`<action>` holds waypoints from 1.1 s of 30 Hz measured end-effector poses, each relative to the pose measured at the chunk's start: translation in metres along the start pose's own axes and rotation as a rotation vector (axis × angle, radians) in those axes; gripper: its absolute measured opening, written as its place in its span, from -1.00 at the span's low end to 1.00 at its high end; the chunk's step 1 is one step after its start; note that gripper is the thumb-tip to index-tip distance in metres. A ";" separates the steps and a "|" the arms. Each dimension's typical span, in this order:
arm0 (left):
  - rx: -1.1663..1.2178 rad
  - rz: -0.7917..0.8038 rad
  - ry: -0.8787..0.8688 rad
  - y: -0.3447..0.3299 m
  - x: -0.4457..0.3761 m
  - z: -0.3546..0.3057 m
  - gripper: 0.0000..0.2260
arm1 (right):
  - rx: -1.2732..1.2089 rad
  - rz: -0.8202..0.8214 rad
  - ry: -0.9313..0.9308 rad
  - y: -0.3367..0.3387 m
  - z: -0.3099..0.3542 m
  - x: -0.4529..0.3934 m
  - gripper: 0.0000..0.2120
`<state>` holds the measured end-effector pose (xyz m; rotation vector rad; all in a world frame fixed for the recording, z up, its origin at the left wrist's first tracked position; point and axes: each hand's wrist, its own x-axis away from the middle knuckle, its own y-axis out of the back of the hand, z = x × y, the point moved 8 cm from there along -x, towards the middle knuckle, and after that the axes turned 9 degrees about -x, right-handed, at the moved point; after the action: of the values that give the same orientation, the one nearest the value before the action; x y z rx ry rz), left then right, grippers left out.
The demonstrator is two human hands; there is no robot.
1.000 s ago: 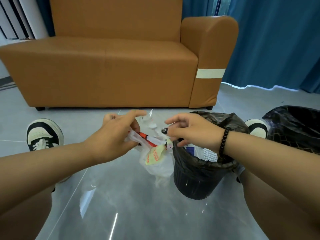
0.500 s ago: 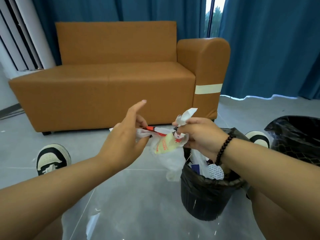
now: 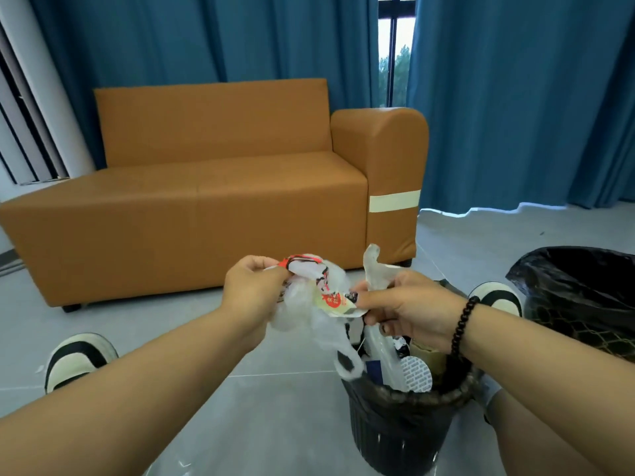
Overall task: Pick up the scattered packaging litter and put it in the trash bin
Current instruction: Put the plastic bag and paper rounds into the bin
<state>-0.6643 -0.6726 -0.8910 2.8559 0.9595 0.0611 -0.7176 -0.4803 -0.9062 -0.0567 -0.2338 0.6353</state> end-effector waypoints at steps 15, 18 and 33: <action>-0.120 0.722 0.070 -0.073 0.045 0.009 -0.73 | -0.443 -0.076 0.032 0.034 -0.005 0.004 -0.74; -0.382 0.670 0.058 -0.068 0.042 0.016 -0.64 | -0.292 -0.185 0.016 0.043 -0.001 0.007 -0.81; -0.156 0.176 0.063 -0.025 0.009 0.016 -0.96 | -0.372 -0.007 0.047 -0.004 0.009 0.016 -0.85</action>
<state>-0.6710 -0.6490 -0.9105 2.7998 0.6776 0.2341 -0.7045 -0.4745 -0.8941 -0.4282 -0.3043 0.5769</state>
